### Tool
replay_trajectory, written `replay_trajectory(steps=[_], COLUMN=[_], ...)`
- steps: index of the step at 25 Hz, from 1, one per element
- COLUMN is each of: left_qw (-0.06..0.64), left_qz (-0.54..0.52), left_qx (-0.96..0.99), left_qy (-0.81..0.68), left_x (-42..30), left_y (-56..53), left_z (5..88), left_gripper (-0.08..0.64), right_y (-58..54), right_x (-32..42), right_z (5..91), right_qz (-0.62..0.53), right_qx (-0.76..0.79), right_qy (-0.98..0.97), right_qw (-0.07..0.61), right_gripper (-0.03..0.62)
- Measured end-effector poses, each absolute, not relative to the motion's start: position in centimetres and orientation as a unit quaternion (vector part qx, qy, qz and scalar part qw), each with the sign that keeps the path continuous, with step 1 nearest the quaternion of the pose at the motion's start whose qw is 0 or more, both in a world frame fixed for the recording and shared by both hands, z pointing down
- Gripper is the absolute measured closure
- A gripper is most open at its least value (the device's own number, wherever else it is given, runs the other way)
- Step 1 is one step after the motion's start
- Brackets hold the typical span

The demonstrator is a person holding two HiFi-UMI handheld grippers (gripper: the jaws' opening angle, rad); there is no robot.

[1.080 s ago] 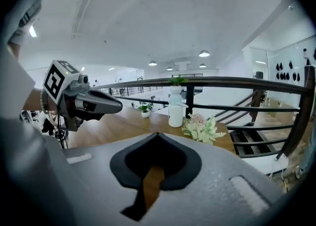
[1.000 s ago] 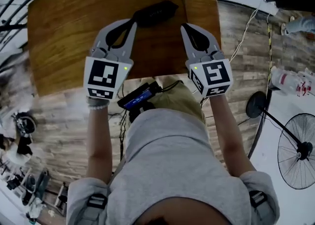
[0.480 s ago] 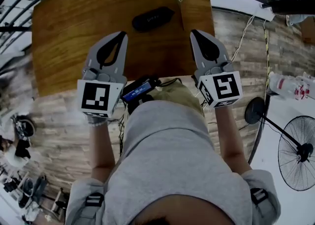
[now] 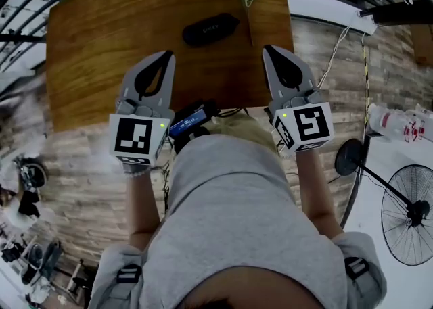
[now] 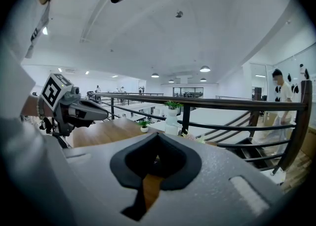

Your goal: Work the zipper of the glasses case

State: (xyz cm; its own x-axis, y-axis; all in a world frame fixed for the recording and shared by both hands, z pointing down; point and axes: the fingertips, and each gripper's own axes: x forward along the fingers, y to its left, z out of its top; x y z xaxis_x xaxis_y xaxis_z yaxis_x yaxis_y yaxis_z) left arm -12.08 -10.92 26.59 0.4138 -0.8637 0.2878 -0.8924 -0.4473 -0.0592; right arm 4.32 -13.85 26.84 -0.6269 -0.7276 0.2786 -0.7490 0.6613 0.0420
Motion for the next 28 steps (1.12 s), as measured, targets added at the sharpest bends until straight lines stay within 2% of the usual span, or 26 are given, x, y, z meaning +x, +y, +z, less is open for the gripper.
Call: replay_trajectory(steps=[28], left_qw=[0.042], left_qz=[0.153], left_qx=[0.843], left_qy=[-0.514], left_x=[-12.18], left_y=[-10.91], left_z=[26.79], left_gripper=[0.546], right_y=[-13.85], right_x=[3.38], right_z=[26.96], right_qz=[0.034], right_qx=[0.404], right_qy=[-0.903], right_qw=[0.144], right_gripper=[0.592])
